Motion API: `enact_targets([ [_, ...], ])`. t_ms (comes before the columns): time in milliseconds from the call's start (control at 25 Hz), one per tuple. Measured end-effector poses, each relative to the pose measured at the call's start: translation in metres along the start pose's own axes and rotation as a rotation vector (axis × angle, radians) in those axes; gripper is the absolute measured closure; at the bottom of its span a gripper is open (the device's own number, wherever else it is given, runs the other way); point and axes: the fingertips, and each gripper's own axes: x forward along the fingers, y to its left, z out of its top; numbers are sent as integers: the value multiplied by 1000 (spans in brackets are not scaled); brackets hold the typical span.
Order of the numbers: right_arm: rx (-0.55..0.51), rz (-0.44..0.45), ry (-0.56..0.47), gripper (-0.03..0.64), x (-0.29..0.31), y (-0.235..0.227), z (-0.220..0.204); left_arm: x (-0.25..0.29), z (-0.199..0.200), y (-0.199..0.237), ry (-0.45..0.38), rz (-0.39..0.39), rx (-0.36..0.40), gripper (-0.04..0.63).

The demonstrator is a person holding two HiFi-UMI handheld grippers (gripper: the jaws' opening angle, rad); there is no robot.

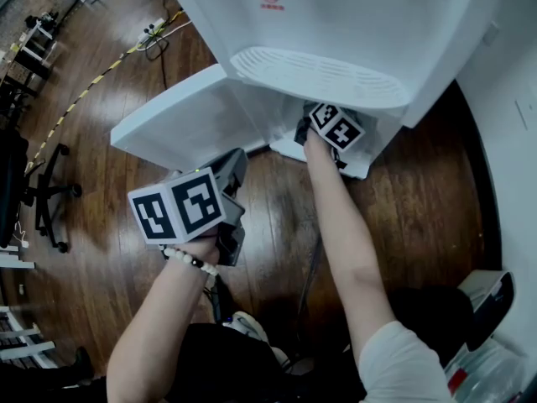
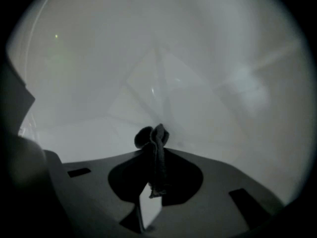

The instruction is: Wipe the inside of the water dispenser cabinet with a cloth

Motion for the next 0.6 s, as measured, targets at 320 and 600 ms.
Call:
enact_targets([
  [320, -7, 23, -35, 577, -5, -2, 7, 0, 0, -3, 0, -5, -3, 601],
  [600, 181, -120, 83, 572, -3, -53, -40, -1, 0, -2, -1, -1, -2, 601],
])
